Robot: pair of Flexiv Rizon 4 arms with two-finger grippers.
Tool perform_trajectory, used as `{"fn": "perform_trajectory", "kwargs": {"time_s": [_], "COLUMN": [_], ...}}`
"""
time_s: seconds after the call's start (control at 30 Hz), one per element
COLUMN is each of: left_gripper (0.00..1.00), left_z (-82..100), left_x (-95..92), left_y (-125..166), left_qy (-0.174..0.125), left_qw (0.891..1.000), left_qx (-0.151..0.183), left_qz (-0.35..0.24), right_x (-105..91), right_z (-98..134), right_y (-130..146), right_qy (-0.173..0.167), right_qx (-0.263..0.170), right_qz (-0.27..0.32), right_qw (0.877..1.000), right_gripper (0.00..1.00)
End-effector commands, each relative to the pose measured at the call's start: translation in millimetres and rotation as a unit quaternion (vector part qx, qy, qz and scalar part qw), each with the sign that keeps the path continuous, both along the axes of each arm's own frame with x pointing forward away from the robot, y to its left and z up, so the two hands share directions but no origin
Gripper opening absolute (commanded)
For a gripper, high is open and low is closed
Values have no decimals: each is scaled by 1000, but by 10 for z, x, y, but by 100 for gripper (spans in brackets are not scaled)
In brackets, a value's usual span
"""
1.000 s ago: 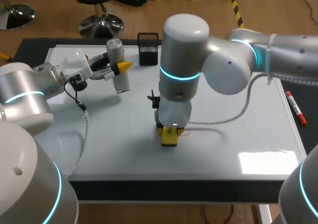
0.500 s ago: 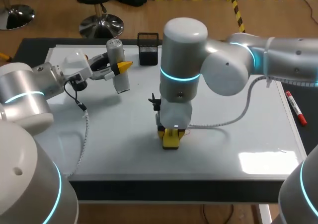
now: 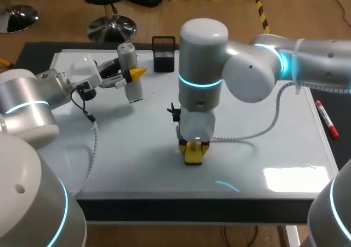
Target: Pick up the inspection probe, press it on each red-marked spot on the whiteboard one by one, put down the probe, pick up the eraser, and wipe off all the red marks.
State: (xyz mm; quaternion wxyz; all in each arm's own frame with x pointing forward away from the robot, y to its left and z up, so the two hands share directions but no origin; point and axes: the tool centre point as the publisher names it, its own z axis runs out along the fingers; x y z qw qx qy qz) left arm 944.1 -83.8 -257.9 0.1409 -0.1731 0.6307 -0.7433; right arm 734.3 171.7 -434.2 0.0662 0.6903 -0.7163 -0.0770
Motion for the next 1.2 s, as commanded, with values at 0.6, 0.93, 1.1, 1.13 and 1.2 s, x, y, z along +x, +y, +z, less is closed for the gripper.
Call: {"fn": "perform_trajectory", "kwargs": {"time_s": [0.6, 0.93, 1.1, 1.13, 1.2], "left_gripper": [0, 0, 0, 0, 0], "left_z": [1, 1, 1, 1, 1], "left_x": [2, 2, 2, 2, 2], "left_y": [-11, -11, -11, -11, -11], "left_qy": [-1, -1, -1, -1, -1], "left_qw": [1000, 1000, 1000, 1000, 1000], "left_qx": [-1, -1, -1, -1, -1], "left_qz": [2, 2, 2, 2, 2], "right_x": [-188, -183, -156, -145, -109], "right_z": [-175, -127, -7, 27, 102], "right_y": [-713, -730, -730, -732, -745], "right_qy": [6, 0, -13, -14, -19], "right_qx": [-17, -19, -10, -10, -8], "right_qz": [-40, -44, -45, -44, -42], "right_qw": [999, 999, 999, 999, 999], "right_gripper": [0, 0, 0, 0, 0]}}
